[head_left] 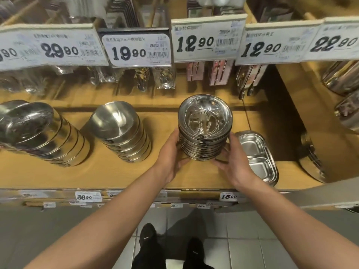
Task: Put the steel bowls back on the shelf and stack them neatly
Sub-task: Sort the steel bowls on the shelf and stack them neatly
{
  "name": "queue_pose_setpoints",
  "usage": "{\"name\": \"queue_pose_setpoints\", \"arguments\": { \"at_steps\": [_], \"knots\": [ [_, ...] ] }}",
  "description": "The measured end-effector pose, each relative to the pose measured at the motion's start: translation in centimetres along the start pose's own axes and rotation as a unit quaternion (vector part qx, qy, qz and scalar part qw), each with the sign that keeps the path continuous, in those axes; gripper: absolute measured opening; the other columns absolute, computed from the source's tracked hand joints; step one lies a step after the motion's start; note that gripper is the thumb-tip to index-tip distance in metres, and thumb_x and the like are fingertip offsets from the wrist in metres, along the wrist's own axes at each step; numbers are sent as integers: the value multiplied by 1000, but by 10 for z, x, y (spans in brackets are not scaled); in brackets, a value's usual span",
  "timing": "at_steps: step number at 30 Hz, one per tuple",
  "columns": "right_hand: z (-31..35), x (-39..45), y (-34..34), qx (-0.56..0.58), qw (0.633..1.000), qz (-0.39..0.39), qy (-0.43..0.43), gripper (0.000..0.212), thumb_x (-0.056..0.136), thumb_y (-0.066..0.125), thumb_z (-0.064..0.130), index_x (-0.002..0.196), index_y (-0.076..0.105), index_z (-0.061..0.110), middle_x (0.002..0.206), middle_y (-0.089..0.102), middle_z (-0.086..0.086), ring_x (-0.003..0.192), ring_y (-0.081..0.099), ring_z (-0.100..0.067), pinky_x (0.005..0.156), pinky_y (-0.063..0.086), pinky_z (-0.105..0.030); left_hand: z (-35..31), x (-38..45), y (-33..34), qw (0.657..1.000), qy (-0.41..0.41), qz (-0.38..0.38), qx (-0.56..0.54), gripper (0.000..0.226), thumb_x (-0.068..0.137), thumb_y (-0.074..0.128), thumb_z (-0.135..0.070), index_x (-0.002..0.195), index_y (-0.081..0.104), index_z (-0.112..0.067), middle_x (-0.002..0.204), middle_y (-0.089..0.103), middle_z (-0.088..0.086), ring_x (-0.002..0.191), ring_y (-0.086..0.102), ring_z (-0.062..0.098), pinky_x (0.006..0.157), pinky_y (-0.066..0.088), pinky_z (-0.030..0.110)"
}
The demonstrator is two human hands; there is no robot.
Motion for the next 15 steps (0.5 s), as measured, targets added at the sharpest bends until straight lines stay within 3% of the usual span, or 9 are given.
{"name": "queue_pose_setpoints", "arguments": {
  "at_steps": [3,6,9,12,13,15],
  "knots": [
    [-24,-10,-4,35,997,-63,41,29,107,35,50,123,56,39,132,61,7,115,58,-9,94,53,-42,19,-8,-25,999,-32,-21,3,36,105,42,-48,123,64,-28,129,61,-5,128,53,20,103,52,46],
    [-55,-32,10,46,991,-72,101,28,105,46,37,120,59,17,129,61,-10,110,63,-21,80,57,-36,44,-24,-71,998,-57,-35,18,33,105,47,-33,125,69,-19,120,70,3,115,64,23,92,59,38],
    [-65,-38,50,36,989,8,142,22,105,50,34,119,60,20,129,62,-8,112,64,-20,76,58,-31,44,-33,-125,993,-36,-112,24,29,104,47,-20,112,73,-11,88,71,4,89,69,25,81,60,36],
    [-57,-20,98,-1,991,45,127,44,104,49,44,143,47,24,141,53,-5,121,58,-18,82,58,-31,17,-28,-171,978,4,-210,6,27,103,46,-21,85,64,-11,74,64,7,68,69,19,56,55,26],
    [-54,-13,113,-7,992,43,121,49,104,49,46,148,43,26,147,49,-5,127,54,-19,85,58,-33,7,-24,-182,975,21,-221,-3,27,103,46,-24,85,62,-13,75,65,6,69,69,18,53,55,25],
    [-50,-1,140,-8,993,42,112,56,102,50,50,153,38,31,158,38,1,137,46,-18,90,56,-35,-11,-13,-196,978,39,-202,-24,31,104,47,-39,94,64,-16,93,68,4,89,68,19,66,56,29]
  ]
}}
Point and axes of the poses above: each hand's wrist, its own x-axis towards the middle knuckle, its own y-axis out of the palm, z = x × y, the point moved 2 cm from there along x, towards the middle knuckle
